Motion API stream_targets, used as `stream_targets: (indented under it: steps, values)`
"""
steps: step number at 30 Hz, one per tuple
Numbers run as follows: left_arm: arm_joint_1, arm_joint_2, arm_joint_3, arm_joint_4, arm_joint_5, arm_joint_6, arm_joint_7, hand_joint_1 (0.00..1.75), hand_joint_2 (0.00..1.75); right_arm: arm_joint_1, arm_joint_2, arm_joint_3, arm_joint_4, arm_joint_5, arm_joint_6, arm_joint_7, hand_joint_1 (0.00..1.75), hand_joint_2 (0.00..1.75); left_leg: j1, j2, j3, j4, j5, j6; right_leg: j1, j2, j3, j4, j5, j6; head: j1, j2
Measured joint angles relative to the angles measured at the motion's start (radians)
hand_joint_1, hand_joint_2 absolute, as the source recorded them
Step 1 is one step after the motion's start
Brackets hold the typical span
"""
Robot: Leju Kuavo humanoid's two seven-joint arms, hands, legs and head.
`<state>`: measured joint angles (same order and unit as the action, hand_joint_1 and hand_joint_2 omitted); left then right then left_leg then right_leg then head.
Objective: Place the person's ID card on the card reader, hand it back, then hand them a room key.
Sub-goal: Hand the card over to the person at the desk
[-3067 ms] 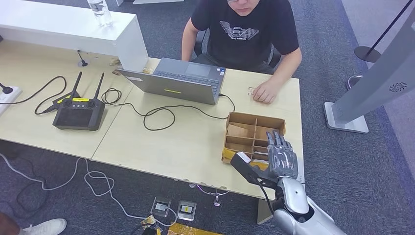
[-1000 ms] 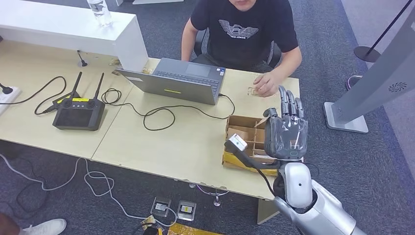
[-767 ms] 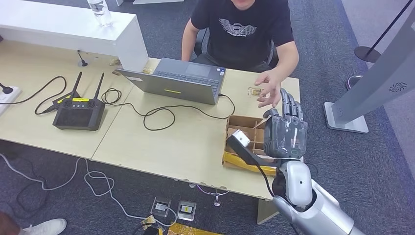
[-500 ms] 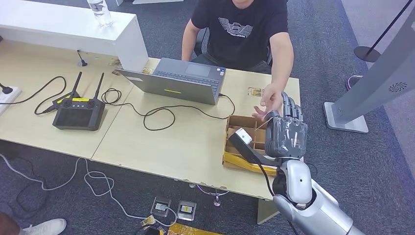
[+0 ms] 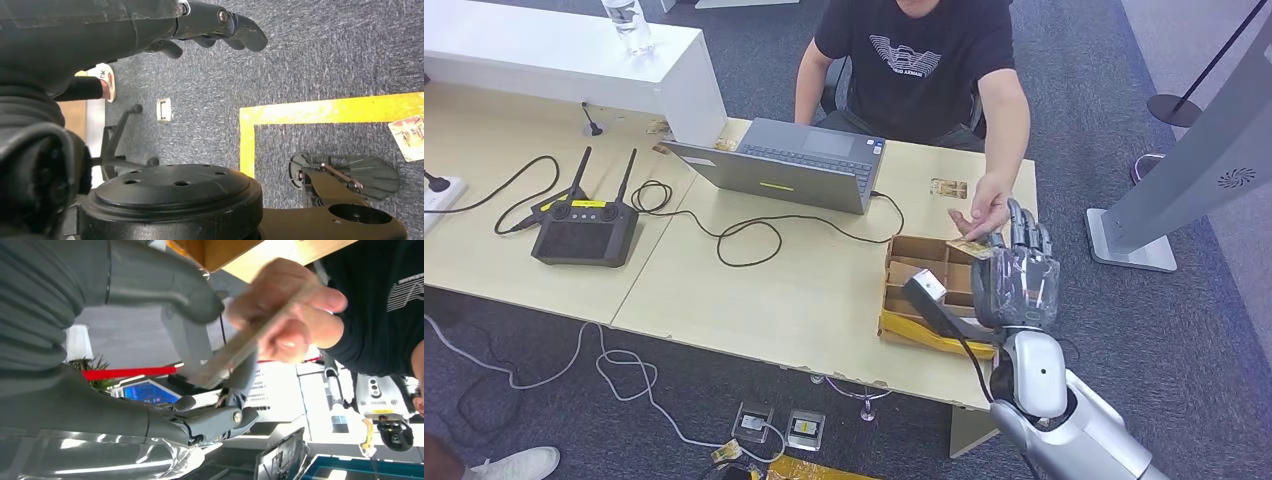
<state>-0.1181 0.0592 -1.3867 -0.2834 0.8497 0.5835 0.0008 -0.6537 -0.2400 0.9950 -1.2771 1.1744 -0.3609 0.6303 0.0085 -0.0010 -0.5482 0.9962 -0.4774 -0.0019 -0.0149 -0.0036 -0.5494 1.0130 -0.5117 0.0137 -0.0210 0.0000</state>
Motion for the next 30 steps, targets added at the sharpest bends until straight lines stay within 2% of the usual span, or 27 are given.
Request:
stream_targets:
  steps: [12,16,21,30]
  values:
    - [-0.001,-0.005,0.000,0.000,-0.010,-0.003,0.000,0.00,0.00,0.047,-0.042,-0.062,-0.018,0.056,-0.001,0.000,0.00,1.75,0.000,0.000,0.000,0.000,0.000,0.000,0.000,0.000,0.000,0.000,0.000,0.000,0.000,0.000]
    - [0.001,-0.005,0.000,0.000,-0.010,-0.002,-0.001,0.00,0.00,0.089,-0.072,-0.118,-0.059,0.016,-0.011,0.001,0.00,1.75,0.000,0.000,0.000,0.000,0.000,0.000,0.000,0.000,0.000,0.000,0.000,0.000,0.000,0.000]
    - [0.009,-0.005,0.000,0.000,0.001,-0.003,-0.001,0.00,0.00,0.192,-0.147,-0.259,-0.116,-0.108,-0.042,0.001,0.00,1.75,-0.001,-0.001,0.000,0.000,0.000,0.000,-0.001,-0.002,0.000,-0.001,0.000,0.000,0.000,0.000]
    - [0.015,-0.005,0.001,0.002,0.049,-0.001,0.002,0.00,0.00,0.458,-0.294,-0.589,-0.221,-0.373,-0.108,0.001,0.00,1.75,-0.001,-0.001,0.000,0.001,-0.002,0.001,-0.001,-0.002,0.000,-0.001,0.000,0.000,0.000,0.000]
